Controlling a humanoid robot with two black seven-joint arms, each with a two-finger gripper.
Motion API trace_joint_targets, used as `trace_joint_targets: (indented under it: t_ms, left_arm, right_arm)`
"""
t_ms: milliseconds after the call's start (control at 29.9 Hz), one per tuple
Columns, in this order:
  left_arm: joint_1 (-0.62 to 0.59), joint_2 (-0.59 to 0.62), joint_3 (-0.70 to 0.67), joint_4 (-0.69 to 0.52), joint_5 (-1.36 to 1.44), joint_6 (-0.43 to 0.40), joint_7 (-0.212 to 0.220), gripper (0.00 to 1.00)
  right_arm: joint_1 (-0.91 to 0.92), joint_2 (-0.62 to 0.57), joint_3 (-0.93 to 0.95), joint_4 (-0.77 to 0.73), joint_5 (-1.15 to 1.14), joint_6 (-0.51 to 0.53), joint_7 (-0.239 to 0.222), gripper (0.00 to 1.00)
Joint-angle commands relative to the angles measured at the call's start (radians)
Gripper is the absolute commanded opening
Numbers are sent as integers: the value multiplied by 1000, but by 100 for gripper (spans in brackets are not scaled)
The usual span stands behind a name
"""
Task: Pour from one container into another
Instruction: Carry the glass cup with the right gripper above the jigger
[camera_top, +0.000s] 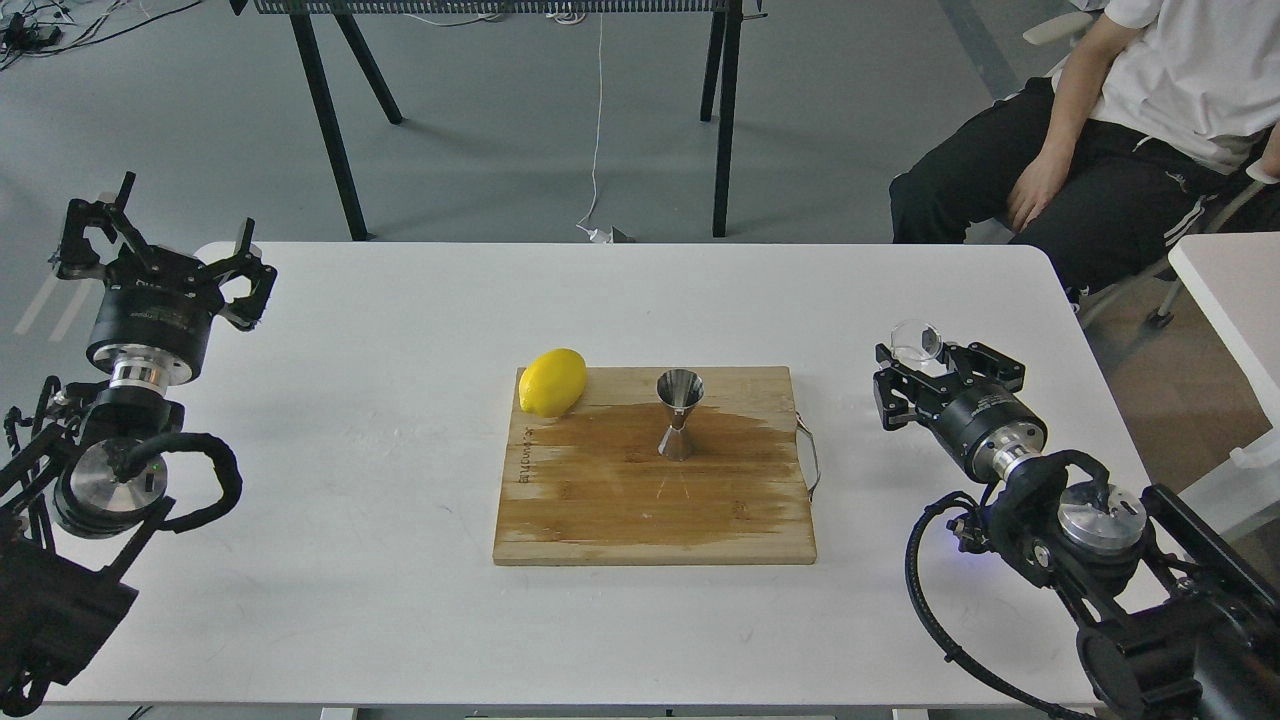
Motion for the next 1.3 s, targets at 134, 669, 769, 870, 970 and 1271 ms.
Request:
trace_joint_targets:
  t_ms: [134, 669, 769, 870, 970, 1271]
  left_arm:
    - [-1, 4, -1, 0, 0, 2, 0, 100]
    - [1, 41, -2, 0, -2, 0, -5, 100]
    - [1, 41, -2, 0, -2, 0, -5, 100]
    - [1, 41, -2, 0, -2, 2, -5, 100]
    - [1, 41, -2, 1, -2, 2, -5, 100]
    - [1, 41, -2, 1, -2, 2, -5, 100]
  right_arm:
    - [114, -4, -127, 122, -236, -121, 0, 28]
    - [287, 17, -446, 111, -624, -174, 13, 27]
    - [289, 17, -477, 111, -710, -185, 14, 27]
    - [287, 17, -509, 111, -781, -199, 19, 27]
    - [289, 17, -540, 109, -824, -205, 36, 27]
    - [310, 19, -601, 82, -931, -231, 66, 27]
